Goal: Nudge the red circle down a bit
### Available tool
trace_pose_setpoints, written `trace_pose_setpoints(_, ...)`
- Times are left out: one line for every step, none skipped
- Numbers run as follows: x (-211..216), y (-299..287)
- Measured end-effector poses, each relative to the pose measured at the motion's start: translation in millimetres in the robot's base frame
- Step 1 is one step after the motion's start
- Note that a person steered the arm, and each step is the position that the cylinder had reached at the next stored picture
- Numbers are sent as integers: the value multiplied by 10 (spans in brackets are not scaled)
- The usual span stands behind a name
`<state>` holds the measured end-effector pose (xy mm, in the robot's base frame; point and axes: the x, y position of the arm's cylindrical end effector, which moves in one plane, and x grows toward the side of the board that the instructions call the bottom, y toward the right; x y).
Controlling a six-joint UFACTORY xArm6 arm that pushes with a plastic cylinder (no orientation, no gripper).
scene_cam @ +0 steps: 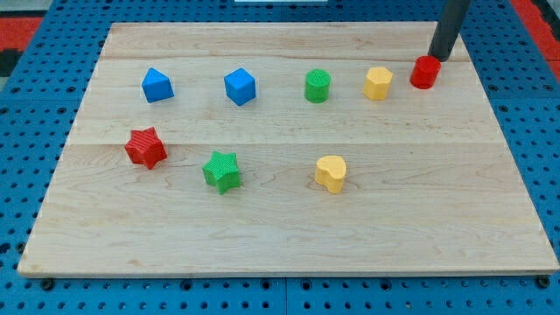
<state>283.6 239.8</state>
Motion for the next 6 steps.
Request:
trace_pose_setpoints(318,-13)
trace_pose_setpoints(111,0)
trace_pose_setpoints(-396,-16)
trace_pose_setpoints(-449,-477)
trace_pose_setpoints(-41,-539)
trace_pose_setpoints(47,-429)
